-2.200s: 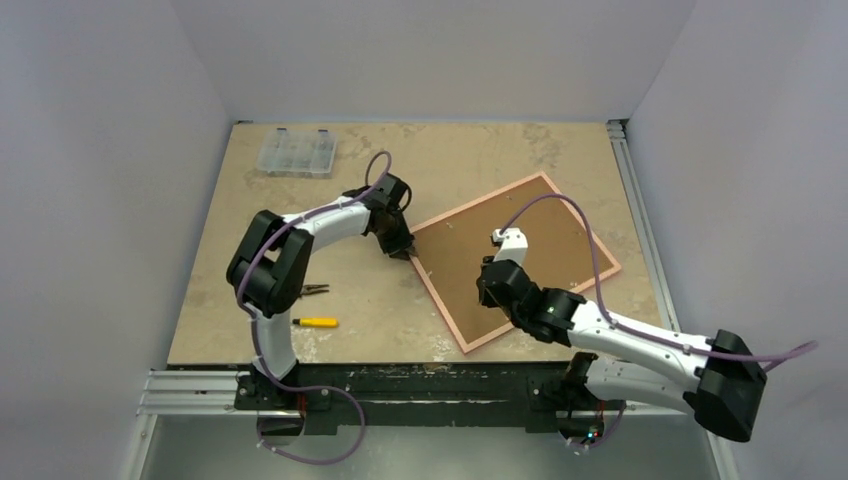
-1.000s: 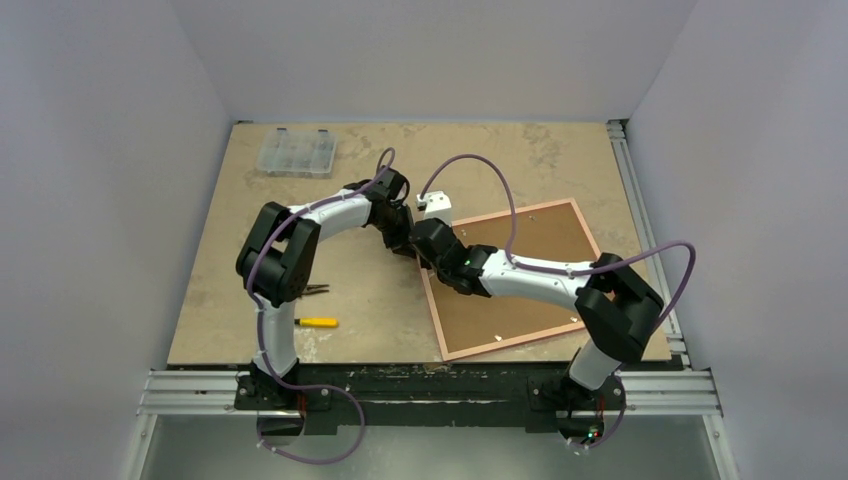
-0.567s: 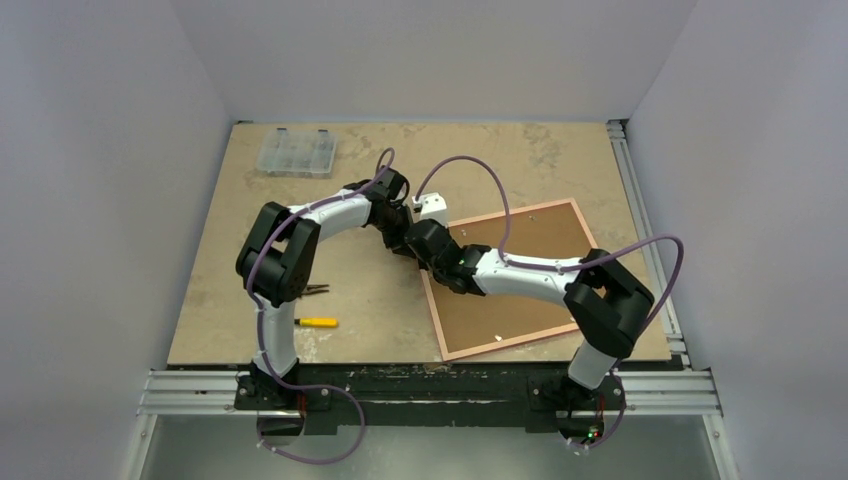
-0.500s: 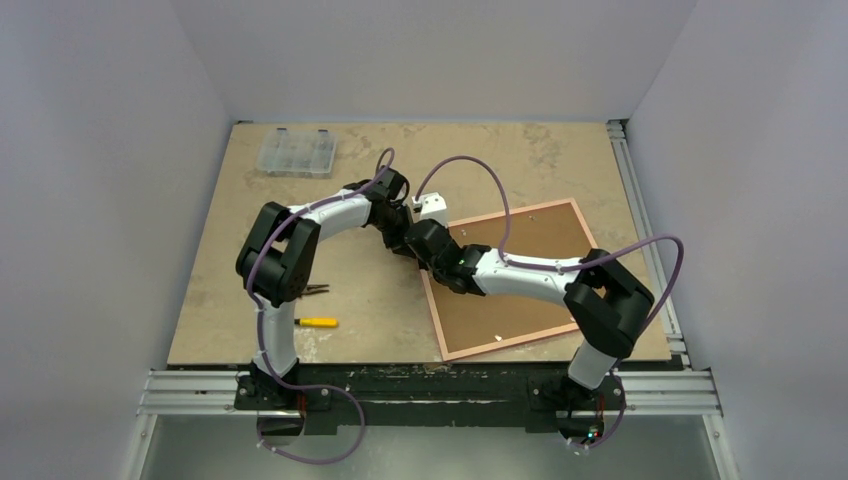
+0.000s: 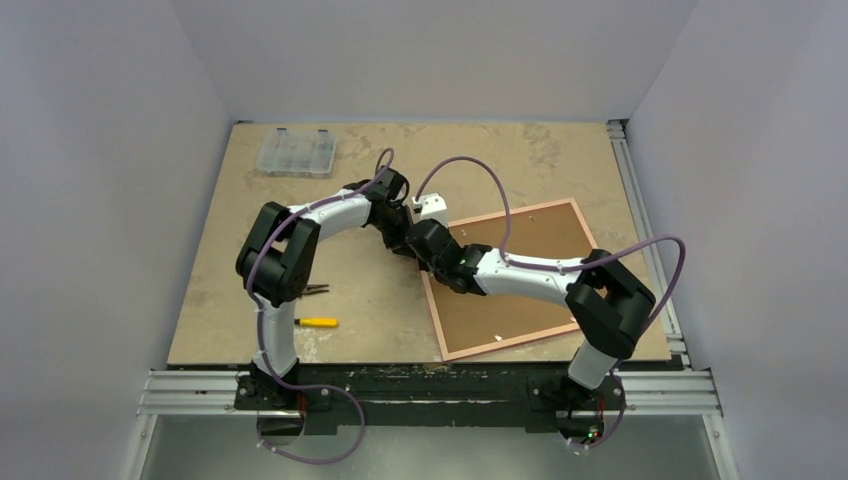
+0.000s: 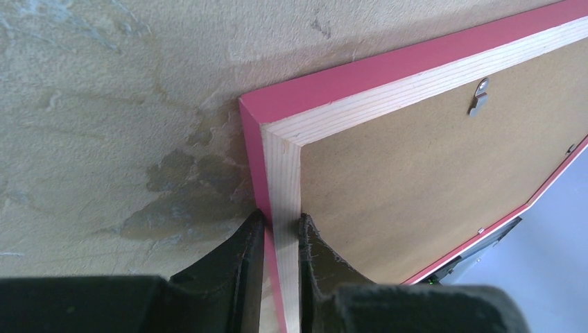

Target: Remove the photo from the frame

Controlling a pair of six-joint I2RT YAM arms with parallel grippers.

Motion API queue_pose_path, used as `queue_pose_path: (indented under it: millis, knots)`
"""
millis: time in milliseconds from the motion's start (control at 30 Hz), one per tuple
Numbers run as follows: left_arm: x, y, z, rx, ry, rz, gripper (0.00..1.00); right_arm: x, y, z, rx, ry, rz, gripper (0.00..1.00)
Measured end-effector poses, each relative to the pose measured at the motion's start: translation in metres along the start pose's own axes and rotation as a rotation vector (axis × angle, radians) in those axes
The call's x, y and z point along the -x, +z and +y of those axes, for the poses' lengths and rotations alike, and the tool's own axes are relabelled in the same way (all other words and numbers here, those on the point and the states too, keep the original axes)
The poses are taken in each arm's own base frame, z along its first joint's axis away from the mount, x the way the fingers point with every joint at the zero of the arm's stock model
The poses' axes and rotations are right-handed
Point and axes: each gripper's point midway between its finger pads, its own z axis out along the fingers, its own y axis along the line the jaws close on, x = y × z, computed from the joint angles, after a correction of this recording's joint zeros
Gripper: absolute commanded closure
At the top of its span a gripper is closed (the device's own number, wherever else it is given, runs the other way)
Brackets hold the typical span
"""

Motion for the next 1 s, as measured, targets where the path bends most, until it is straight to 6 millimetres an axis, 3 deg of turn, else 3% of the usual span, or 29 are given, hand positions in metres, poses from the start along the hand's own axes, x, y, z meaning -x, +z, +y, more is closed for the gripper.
queue_pose_path:
  millis: [1000]
  knots:
    - [0.002,0.000,0.001,0.003,-0.012,-0.003,1.00,-0.010,-0.012,-0.005,-0.024,-0.009,0.028,1.00]
